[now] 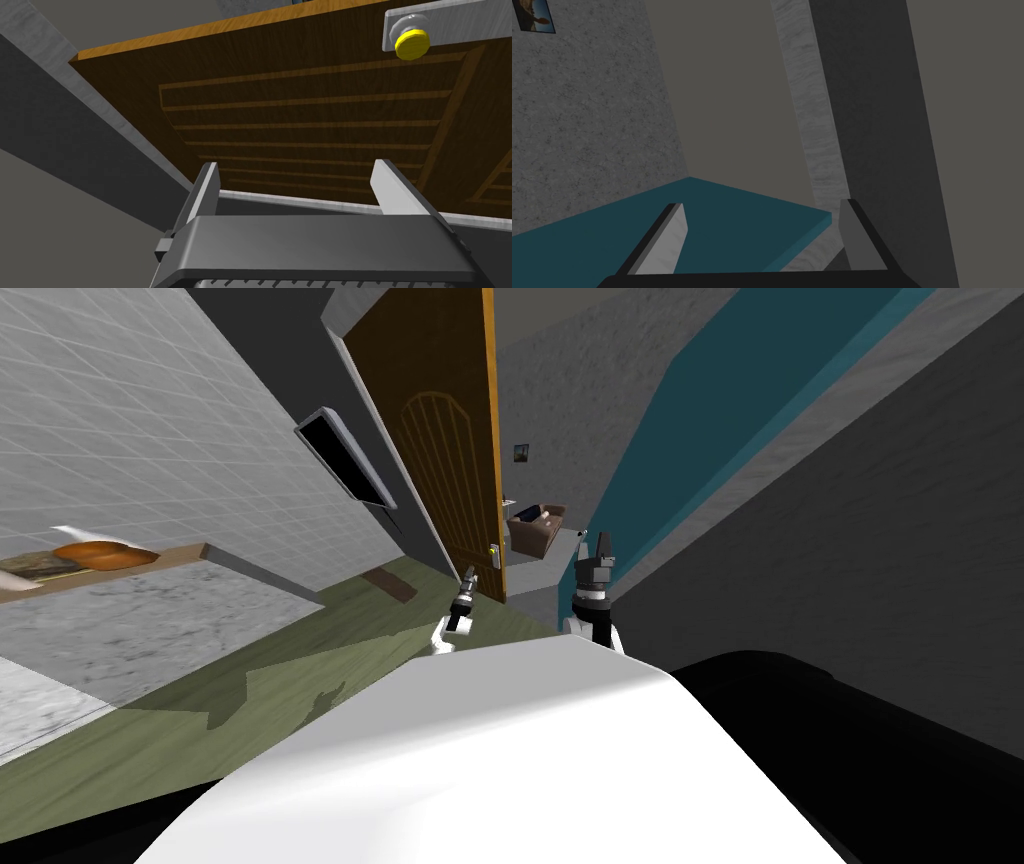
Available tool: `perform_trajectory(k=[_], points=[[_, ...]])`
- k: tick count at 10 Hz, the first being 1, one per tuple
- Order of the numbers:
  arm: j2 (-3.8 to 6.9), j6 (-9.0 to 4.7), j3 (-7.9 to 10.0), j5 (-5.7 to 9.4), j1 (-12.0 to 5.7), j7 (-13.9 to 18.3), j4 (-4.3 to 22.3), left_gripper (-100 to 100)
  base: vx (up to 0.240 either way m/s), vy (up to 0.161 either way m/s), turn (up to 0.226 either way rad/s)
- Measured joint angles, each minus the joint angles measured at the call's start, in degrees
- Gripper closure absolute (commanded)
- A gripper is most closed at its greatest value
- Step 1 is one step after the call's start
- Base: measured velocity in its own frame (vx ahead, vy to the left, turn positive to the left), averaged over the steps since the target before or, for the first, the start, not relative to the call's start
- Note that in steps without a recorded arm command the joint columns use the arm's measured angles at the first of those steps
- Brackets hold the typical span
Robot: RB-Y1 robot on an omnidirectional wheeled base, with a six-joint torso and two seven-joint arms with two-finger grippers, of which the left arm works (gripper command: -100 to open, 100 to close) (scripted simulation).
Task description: Push the door open
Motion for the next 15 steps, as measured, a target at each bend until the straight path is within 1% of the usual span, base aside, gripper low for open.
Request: perform_trajectory(k=[2, 3, 4, 6, 8, 10, 11, 14, 15], points=[[-0.32, 0.21, -0.52, -0.36, -1.86, 0.77, 3.07, -100, 0.079, 0.102, -0.067], [-0.27, 0.51, -0.92, -0.54, -2.22, 1.29, 3.80, -100, 0.071, 0.092, -0.052], [-0.41, 0.58, -1.13, -0.70, -3.21, 1.73, 5.48, -100, 0.077, 0.110, -0.057], [-0.71, 0.91, -1.76, -1.07, -4.58, 2.53, 7.90, -100, 0.073, 0.111, -0.066], [-0.67, 1.57, -2.49, -1.37, -5.59, 3.59, 9.50, -100, 0.061, 0.083, -0.038], [-1.26, 1.22, -2.58, -1.59, -6.83, 3.81, 11.99, -100, 0.056, 0.064, -0.048], [-1.35, 1.18, -2.75, -1.69, -7.72, 4.15, 13.42, -100, 0.078, 0.096, -0.059], [-1.94, 1.75, -3.61, -2.17, -9.43, 5.33, 16.37, -100, 0.074, 0.095, -0.054], [-2.32, 1.68, -3.69, -2.30, -10.44, 5.57, 18.12, -100, 0.076, 0.093, -0.040]])
